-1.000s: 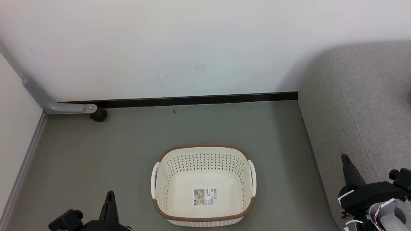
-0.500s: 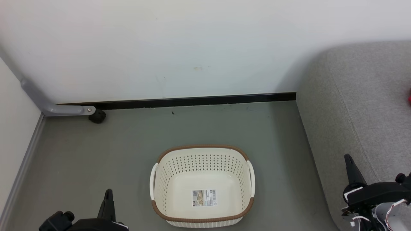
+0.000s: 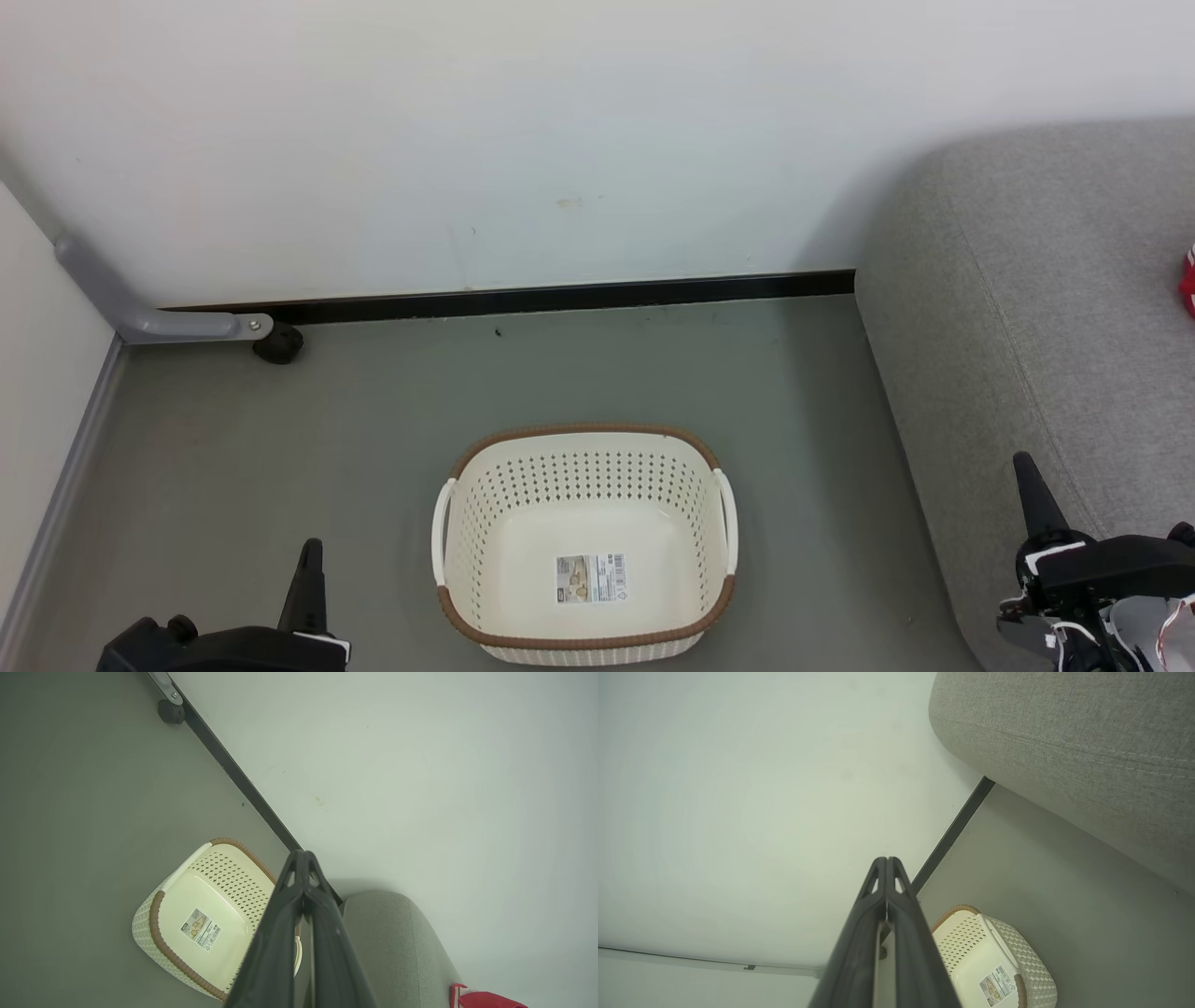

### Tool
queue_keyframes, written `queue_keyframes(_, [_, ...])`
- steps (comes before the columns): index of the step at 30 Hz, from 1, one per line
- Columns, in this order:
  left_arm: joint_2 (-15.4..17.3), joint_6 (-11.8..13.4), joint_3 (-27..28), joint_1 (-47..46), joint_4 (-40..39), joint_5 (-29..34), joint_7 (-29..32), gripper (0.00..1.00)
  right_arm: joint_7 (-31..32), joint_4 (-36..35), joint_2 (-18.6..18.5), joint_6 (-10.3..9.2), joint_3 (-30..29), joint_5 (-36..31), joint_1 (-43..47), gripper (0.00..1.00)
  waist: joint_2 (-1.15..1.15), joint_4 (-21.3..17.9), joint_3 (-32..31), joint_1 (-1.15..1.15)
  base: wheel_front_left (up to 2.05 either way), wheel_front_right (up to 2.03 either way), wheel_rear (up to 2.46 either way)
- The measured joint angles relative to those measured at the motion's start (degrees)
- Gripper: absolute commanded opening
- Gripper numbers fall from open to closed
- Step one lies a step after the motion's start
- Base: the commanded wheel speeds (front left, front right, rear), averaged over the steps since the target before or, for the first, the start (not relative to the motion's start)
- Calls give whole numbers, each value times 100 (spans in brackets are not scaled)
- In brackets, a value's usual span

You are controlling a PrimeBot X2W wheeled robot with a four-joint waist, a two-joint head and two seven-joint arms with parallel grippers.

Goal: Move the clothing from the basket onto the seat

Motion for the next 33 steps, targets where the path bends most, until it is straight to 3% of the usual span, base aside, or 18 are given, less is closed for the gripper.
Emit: queue_keyframes(33, [-26,-480,452,-116,-227,-2434,642,0,655,-410,549,196,-1056,1856,237,0,0,-100,-52,0,0,0,0])
